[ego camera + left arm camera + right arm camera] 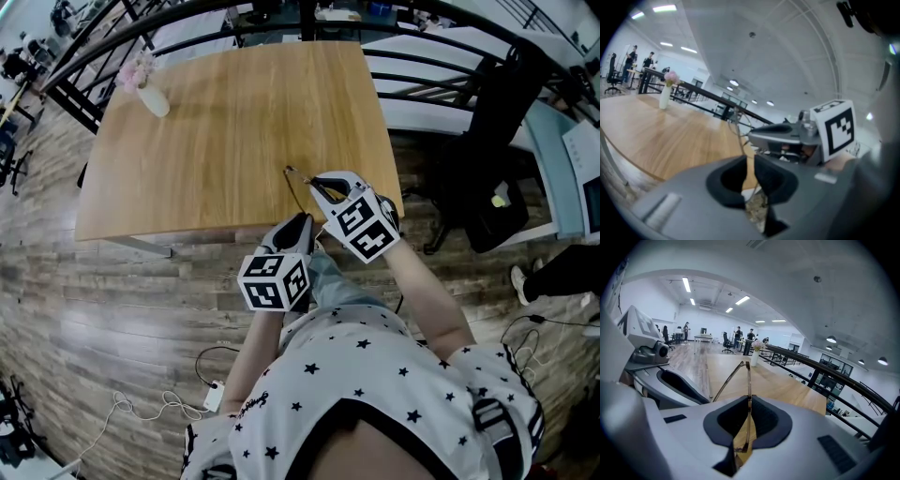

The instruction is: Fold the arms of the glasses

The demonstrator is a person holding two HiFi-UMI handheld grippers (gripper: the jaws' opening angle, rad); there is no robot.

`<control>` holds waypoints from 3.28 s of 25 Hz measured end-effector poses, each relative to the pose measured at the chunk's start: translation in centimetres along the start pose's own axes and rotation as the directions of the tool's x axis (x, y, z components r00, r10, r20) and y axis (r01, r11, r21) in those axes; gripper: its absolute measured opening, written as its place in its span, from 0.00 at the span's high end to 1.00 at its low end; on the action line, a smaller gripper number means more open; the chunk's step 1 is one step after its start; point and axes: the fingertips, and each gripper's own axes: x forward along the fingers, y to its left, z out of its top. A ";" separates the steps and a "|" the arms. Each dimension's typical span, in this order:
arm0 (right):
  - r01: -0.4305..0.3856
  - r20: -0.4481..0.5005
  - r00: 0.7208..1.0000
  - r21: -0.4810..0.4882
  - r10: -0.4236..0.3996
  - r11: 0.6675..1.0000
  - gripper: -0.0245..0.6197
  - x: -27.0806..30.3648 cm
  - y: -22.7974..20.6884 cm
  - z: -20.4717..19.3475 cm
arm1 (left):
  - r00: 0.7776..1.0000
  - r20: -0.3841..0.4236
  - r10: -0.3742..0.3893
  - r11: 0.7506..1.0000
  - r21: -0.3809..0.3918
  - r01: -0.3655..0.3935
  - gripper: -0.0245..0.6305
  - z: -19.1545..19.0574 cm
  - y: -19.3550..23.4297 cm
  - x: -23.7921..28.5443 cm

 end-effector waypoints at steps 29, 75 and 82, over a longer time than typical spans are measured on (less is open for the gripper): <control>-0.053 0.040 0.998 0.052 0.050 0.997 0.93 0.1 1.3 1.2 | 0.999 -0.006 -0.033 0.999 0.020 0.033 0.91 1.0 -0.6 1.2; 0.088 0.074 0.992 0.124 -0.098 0.988 0.93 -2.2 -3.6 0.3 | 0.998 0.066 0.023 1.000 0.012 -0.024 0.81 -0.6 2.2 -2.3; 0.123 0.086 0.987 0.130 -0.135 0.984 0.93 -2.5 -5.0 1.0 | 0.998 0.070 0.007 0.999 0.031 -0.010 0.74 -1.2 1.9 -3.1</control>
